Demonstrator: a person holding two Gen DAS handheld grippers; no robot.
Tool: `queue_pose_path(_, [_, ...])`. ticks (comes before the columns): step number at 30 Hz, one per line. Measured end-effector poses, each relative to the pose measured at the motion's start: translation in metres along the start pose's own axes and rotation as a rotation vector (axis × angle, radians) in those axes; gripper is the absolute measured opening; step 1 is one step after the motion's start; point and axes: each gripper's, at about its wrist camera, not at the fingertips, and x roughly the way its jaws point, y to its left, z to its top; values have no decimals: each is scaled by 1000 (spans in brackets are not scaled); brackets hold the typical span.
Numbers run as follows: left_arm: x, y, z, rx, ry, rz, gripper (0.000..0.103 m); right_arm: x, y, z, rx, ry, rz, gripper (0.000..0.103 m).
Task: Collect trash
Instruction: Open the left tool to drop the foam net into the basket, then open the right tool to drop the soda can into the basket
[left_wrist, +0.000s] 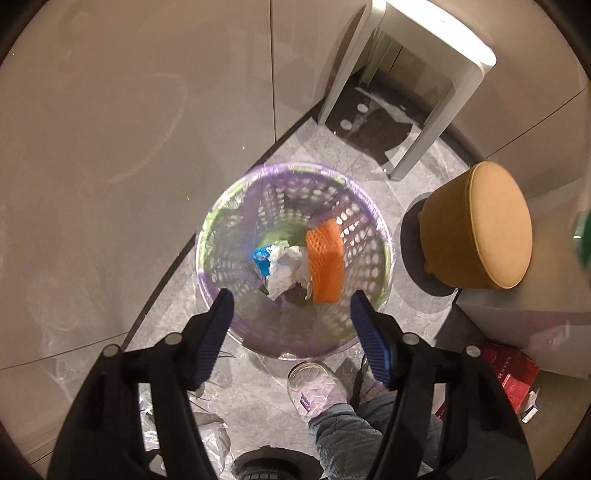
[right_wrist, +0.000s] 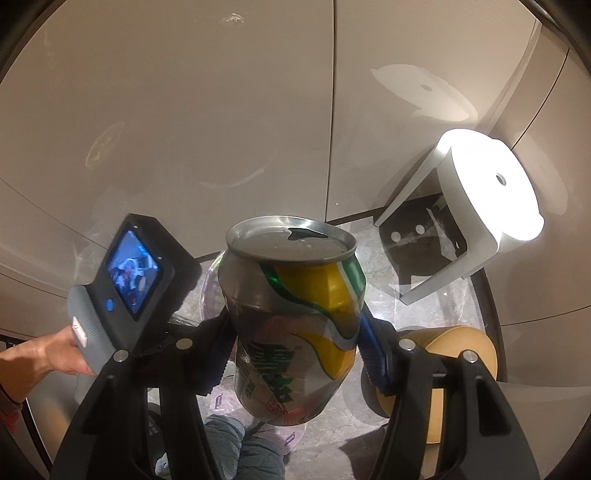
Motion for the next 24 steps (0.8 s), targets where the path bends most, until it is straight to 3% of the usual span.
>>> queue_pose_path(3, [-36,4,4,-5,-34,-10,67,2,-4,5,4,11,2,61])
queue_pose_path(6, [-85,9,5,-20,-94,-14,79,16,-4,9,-8,40,3,61])
queue_pose_path(11, [-146,11,8,-23,-176,8,88,82,13,7,-76,113,46,61])
queue_pose_path(21, [-145,22,10,-65,-184,42,88,258,63,-16,-109,277,123,61])
queue_pose_path(23, [-143,23,10,-74,-184,47,88,279,64,-19,-93,316,104,80])
queue_pose_path(24, [-142,24,12,-76,-183,49,88,281,63,-20,-85,322,93,83])
